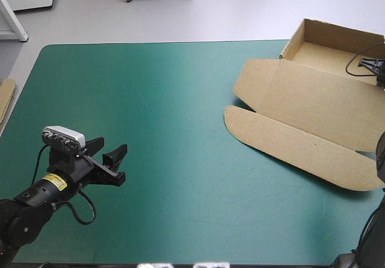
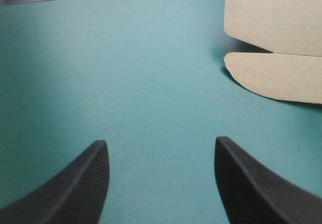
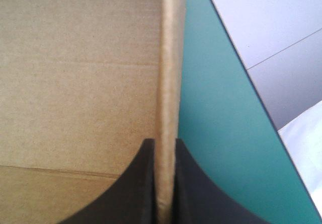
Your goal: Fold the box
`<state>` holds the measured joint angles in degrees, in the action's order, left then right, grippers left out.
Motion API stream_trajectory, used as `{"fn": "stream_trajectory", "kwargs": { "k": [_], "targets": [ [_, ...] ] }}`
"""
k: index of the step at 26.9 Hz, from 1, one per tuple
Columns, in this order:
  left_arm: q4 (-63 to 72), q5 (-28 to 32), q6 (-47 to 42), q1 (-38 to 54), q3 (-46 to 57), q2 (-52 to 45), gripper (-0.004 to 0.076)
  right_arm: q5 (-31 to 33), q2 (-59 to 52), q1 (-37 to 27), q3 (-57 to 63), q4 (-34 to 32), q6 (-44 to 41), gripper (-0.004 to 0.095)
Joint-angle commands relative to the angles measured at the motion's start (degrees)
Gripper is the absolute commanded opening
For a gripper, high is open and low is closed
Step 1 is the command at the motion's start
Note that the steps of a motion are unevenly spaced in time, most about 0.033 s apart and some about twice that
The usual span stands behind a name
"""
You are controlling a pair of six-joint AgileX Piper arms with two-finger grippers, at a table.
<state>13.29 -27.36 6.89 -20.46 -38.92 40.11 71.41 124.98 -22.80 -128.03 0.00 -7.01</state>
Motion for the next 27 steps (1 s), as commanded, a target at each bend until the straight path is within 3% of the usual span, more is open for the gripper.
{"fn": "stream_trajectory", "kwargs": {
  "k": [1,8,21,22,24,25,26,27],
  "targets": [
    [0.5,4.3,0.0,-0.2,-1.4,-0.1,0.0440,0.1,-4.7,-3.2,-1.6,0.0,-0.5,-0.0003],
    [0.5,4.8,0.0,-0.2,-1.4,-0.1,0.0440,0.1,-4.7,-7.7,2.2,1.8,-0.8,-0.0003],
    [0.8,4.8,0.0,-0.2,-1.4,-0.1,0.0439,0.0,-4.7,-7.8,6.8,2.9,0.1,0.0011],
    [0.8,4.8,0.0,-0.2,-1.4,-0.1,0.0439,0.0,-4.7,-7.8,6.8,3.3,0.2,0.0037],
    [0.8,4.8,0.0,-0.2,-1.4,-0.1,0.0438,0.0,-4.8,-7.8,6.8,3.5,0.2,0.0181],
    [0.8,4.8,0.0,-0.2,-1.4,-0.1,0.0438,0.0,-5.3,-7.8,6.8,3.5,0.2,0.0331],
    [0.8,4.8,0.0,-0.2,-1.4,-0.1,0.0438,0.0,-5.5,-7.8,6.8,3.5,0.2,0.0393],
    [0.8,4.7,0.0,-0.2,-1.4,-0.1,0.0438,0.0,-5.9,-7.8,6.6,3.1,0.2,0.0519]
  ]
}}
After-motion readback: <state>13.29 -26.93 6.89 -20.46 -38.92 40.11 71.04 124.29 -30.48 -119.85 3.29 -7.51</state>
